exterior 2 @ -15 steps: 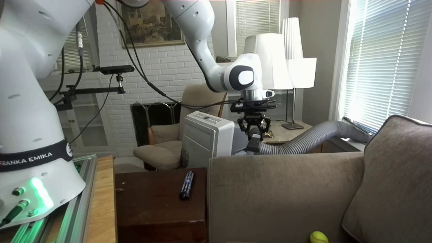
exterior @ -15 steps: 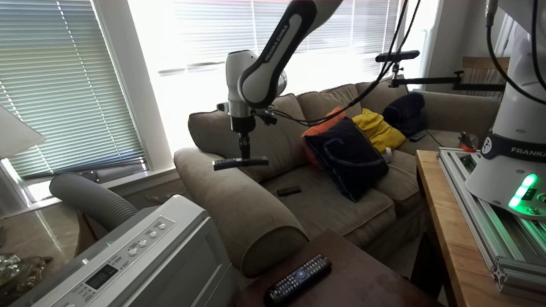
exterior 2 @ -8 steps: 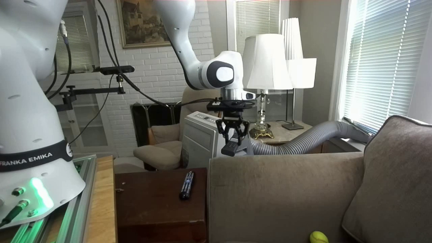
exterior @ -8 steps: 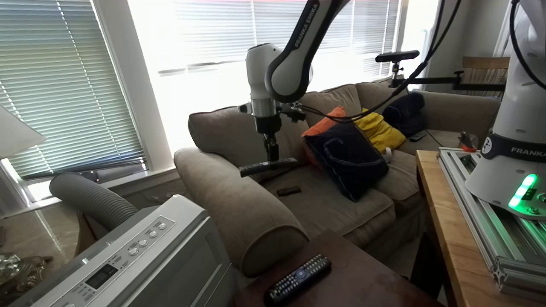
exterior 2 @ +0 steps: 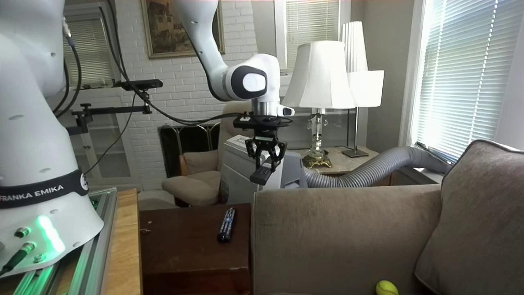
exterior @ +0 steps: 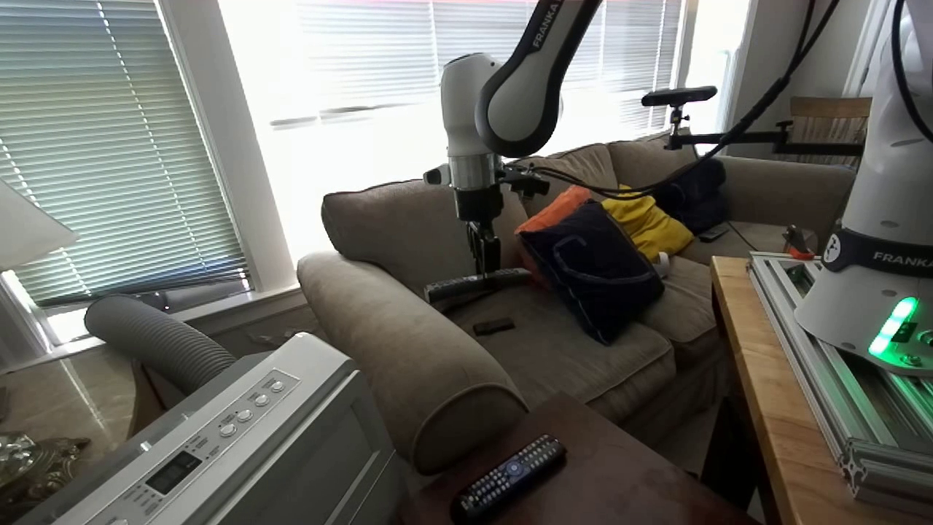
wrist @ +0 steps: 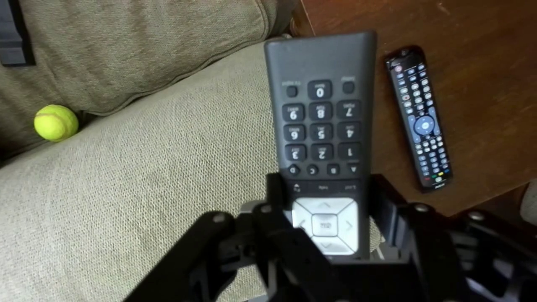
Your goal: Put the remote on the table
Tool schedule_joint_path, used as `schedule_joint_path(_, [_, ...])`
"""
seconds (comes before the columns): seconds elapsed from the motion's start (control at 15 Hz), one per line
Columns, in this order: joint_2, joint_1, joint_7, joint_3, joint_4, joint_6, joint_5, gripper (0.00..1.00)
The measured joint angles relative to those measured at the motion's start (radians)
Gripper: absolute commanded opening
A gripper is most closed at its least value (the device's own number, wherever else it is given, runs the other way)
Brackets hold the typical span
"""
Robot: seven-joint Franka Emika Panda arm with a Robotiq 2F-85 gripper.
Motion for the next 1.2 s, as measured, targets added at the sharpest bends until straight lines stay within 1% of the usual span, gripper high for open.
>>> schedule_joint_path(0.07, [-0.001, -0.001, -0.001, 0.001, 0.000, 0.000, 0.000, 0.29])
schedule_joint_path(0.2, [0.000, 0.000, -0.002, -0.002, 0.000, 0.000, 0.001, 0.29])
schedule_joint_path(0.33, [0.004, 0.018, -0.002, -0.010, -0.003, 0.002, -0.014, 0.29])
schedule_joint_path(0.87, [0.007, 0.158, -0.002, 0.008, -0.127, 0.100, -0.090, 0.29])
schedule_joint_path(1.2, [0.020, 0.225, 0.002, 0.010, -0.193, 0.142, -0.139, 0.29])
